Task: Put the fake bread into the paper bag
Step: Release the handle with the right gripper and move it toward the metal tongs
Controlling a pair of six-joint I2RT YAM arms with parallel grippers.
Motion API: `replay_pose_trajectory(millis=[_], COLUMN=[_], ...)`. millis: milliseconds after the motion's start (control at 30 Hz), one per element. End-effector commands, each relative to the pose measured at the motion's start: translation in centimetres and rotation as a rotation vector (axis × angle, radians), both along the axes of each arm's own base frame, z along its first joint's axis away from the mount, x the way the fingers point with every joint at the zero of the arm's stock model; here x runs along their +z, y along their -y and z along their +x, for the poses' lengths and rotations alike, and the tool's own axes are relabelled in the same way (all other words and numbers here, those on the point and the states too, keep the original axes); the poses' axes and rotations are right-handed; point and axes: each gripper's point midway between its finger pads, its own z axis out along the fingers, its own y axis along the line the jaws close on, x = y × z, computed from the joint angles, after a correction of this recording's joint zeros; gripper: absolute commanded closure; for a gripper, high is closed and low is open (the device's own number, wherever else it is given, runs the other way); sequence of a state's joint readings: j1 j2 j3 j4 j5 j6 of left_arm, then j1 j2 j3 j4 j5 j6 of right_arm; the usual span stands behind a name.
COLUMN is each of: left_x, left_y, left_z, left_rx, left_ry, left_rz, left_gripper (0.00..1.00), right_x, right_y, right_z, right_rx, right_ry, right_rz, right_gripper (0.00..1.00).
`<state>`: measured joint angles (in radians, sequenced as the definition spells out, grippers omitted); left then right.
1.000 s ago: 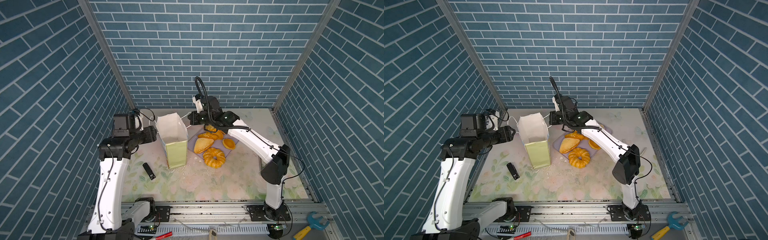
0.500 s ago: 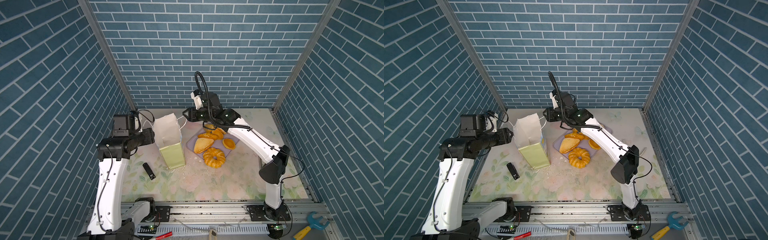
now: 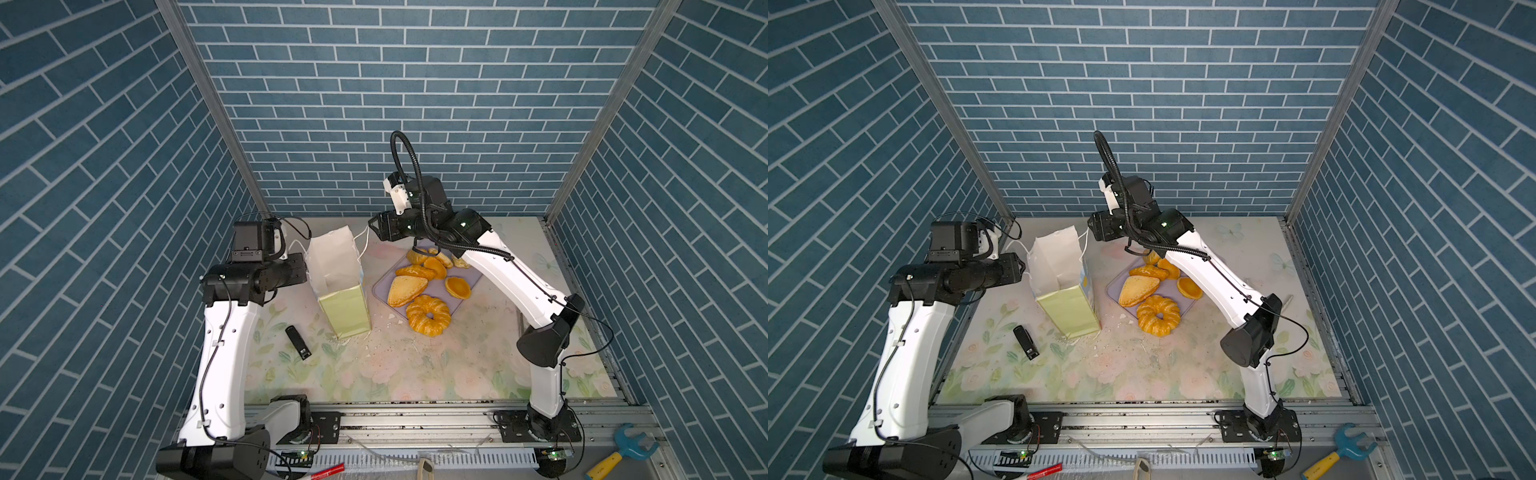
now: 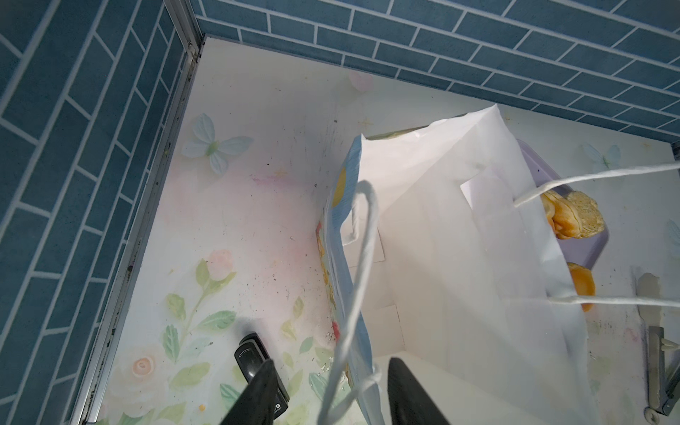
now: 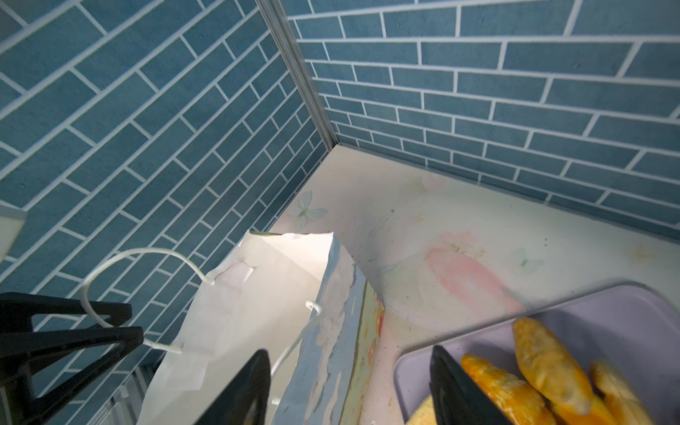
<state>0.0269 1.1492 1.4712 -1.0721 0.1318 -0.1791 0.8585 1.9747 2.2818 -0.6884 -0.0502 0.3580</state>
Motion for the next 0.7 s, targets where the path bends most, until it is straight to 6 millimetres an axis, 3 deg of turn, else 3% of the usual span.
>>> replay_pose_trajectory(millis=[0,200,333,467,667], left_x=[1.5,1.0,1.1,1.4,1.4], left_y=[0.3,0.3,0.5,0.5,0.4], left_z=[0.0,-0.4,-0.5,-0.8,-0.9], left_rx=[-0.007,-0.01,-0.008,-0.009,-0.007], left_ry=[0.059,0.056,0.065,0.091,0.115], left_rz=[-0.015,-0.019,-0.032,-0.033,-0.026], left_gripper=[0.5,0.52,0.53,0.53,0.52], right_x=[1.5,1.1,-0.1,-3.9,-10.0], right_y=[3.7,9.4,14.5,20.7,28.2], right_z=[0.8,2.4,3.1,3.2,1.9], right_rx=[-0.064,-0.184,-0.294,-0.419,-0.559], right_ry=[0.036,0.01,-0.033,-0.123,-0.283], right_rz=[-0.049,-0.086,-0.123,-0.204,-0.265], right_gripper=[0.31,0.3,0.29,0.28,0.28])
